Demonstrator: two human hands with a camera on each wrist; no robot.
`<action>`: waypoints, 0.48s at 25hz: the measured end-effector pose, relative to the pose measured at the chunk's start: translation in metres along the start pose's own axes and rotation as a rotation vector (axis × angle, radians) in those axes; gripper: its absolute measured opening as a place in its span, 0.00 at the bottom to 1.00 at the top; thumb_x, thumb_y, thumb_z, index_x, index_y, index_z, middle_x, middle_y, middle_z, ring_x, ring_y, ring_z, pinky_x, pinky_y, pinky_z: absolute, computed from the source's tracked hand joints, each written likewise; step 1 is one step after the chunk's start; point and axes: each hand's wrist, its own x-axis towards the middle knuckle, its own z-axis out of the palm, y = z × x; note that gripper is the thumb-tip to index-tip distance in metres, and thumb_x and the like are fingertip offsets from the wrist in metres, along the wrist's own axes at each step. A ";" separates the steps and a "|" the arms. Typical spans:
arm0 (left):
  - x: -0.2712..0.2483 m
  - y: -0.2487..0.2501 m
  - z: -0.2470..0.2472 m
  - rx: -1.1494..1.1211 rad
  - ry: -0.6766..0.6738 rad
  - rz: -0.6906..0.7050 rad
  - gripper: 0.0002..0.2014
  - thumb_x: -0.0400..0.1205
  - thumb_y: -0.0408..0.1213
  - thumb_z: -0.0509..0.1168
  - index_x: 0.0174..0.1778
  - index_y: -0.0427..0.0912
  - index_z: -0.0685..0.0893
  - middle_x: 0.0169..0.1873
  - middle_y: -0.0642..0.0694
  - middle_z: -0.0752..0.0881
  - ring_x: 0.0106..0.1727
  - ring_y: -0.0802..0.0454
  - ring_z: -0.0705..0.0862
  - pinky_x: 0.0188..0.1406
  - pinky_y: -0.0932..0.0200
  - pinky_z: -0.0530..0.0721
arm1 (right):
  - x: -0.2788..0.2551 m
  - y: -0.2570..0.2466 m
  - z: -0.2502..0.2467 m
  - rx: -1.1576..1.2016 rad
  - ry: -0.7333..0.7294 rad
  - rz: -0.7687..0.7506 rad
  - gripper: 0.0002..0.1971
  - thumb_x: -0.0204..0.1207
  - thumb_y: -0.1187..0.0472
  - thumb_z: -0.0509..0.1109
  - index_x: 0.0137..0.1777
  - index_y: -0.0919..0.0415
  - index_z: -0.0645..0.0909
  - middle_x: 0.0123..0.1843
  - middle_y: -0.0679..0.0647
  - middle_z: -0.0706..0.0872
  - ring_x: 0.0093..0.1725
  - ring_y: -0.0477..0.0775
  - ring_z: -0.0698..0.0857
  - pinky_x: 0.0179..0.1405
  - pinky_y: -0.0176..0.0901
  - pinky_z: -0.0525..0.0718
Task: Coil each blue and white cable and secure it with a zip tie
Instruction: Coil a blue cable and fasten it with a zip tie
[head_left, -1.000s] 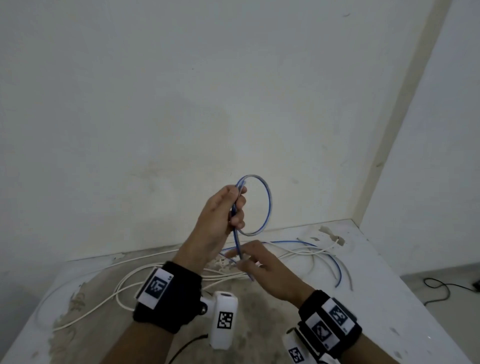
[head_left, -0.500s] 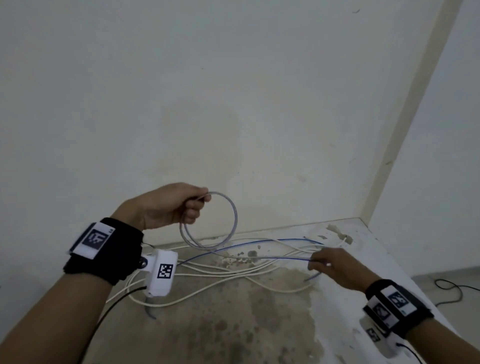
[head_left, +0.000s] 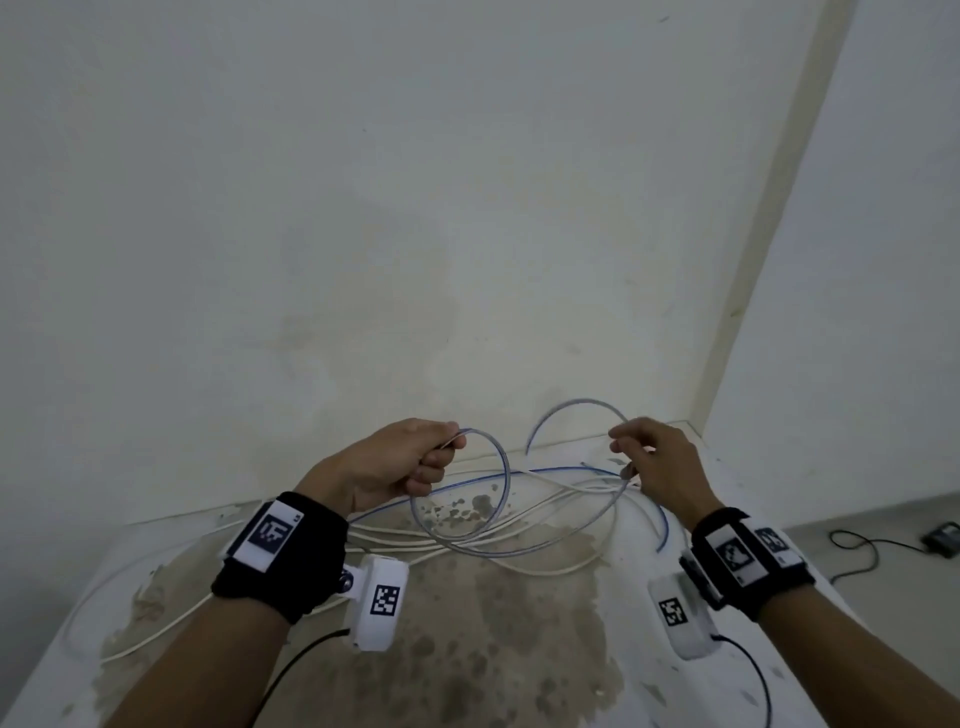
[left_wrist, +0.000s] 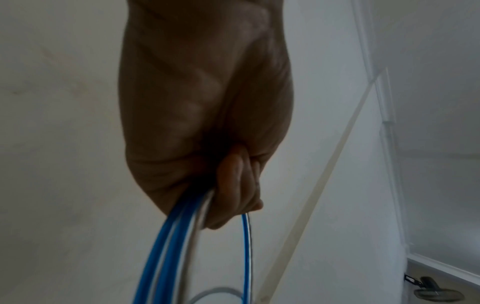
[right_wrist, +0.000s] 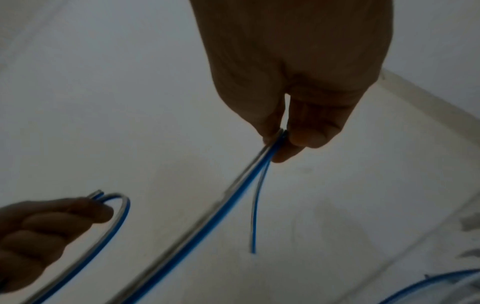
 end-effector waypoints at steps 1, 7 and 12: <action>0.002 -0.004 0.004 0.015 0.002 -0.013 0.14 0.91 0.43 0.51 0.43 0.42 0.75 0.23 0.54 0.64 0.20 0.60 0.58 0.17 0.68 0.57 | -0.002 -0.002 0.003 0.060 0.025 0.013 0.06 0.82 0.68 0.68 0.54 0.57 0.78 0.42 0.53 0.92 0.27 0.48 0.88 0.29 0.36 0.83; 0.006 -0.015 0.017 0.007 -0.002 -0.025 0.14 0.91 0.43 0.51 0.44 0.41 0.75 0.23 0.53 0.65 0.21 0.58 0.58 0.20 0.66 0.57 | 0.003 0.005 0.020 0.279 -0.071 0.105 0.07 0.84 0.67 0.68 0.55 0.60 0.87 0.54 0.60 0.92 0.48 0.56 0.90 0.26 0.38 0.85; 0.001 -0.040 0.025 0.019 -0.004 -0.087 0.13 0.91 0.41 0.52 0.45 0.40 0.76 0.23 0.52 0.66 0.20 0.58 0.60 0.19 0.66 0.63 | 0.002 0.002 0.017 0.352 -0.126 0.176 0.09 0.83 0.64 0.70 0.57 0.60 0.91 0.41 0.50 0.87 0.30 0.43 0.76 0.30 0.33 0.79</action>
